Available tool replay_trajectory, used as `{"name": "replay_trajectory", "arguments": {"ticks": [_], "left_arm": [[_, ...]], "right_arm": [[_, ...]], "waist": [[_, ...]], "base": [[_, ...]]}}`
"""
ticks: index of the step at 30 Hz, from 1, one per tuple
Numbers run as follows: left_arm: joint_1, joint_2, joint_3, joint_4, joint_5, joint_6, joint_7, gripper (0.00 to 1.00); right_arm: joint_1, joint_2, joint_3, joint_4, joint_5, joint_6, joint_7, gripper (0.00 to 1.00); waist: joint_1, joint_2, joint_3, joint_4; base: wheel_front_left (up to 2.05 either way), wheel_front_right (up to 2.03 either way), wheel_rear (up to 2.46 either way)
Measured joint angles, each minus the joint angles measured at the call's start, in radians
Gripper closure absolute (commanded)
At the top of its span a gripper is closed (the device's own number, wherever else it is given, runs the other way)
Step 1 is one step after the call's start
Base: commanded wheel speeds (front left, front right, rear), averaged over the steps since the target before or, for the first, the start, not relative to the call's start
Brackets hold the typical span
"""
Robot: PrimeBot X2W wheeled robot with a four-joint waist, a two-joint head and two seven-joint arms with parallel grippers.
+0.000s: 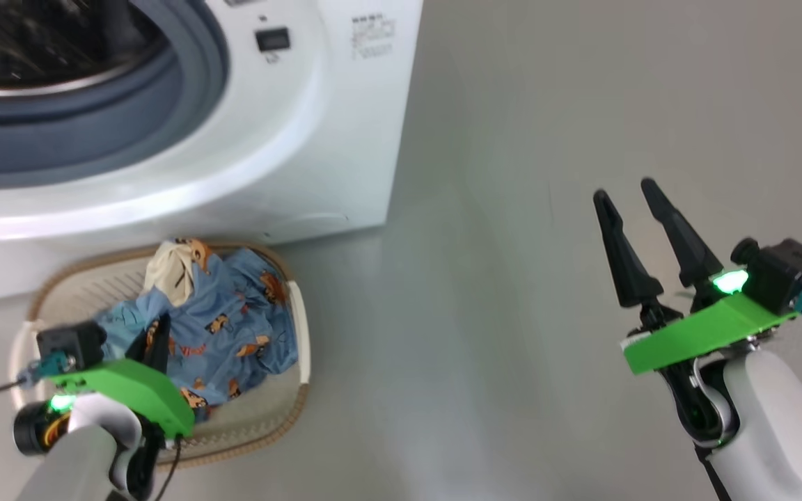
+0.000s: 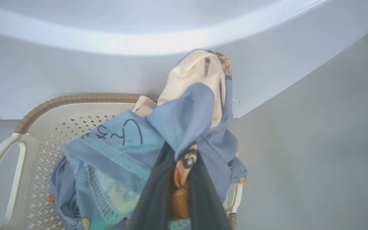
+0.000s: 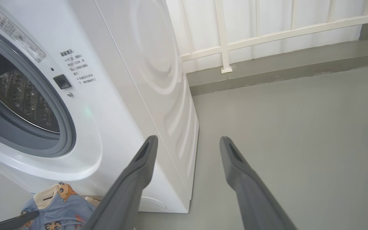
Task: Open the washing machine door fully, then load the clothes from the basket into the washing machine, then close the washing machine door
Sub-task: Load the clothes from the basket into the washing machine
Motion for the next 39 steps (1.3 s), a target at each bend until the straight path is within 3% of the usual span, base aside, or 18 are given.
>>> {"name": "replay_trajectory", "arguments": {"ticks": [10,25,39], "left_arm": [[0.156,-0.003,0.111,-0.216,0.064,0.011,0.0,1.0],[0.395,-0.013,0.225,-0.618,0.191,0.126,0.0,1.0],[0.451,0.007,0.234,-0.765,0.201,0.194,0.02,1.0]], "right_arm": [[0.083,-0.021,-0.007,0.015,0.001,0.0,0.0,0.0],[0.183,-0.045,-0.03,0.02,0.01,0.0,0.0,0.0],[0.209,-0.049,-0.031,0.019,0.01,0.0,0.0,0.0]], "waist": [[0.0,0.0,-0.141,0.045],[0.0,0.0,-0.32,0.109],[0.0,0.0,-0.355,0.134]], "base": [[0.0,0.0,0.0],[0.0,0.0,0.0],[0.0,0.0,0.0]]}}
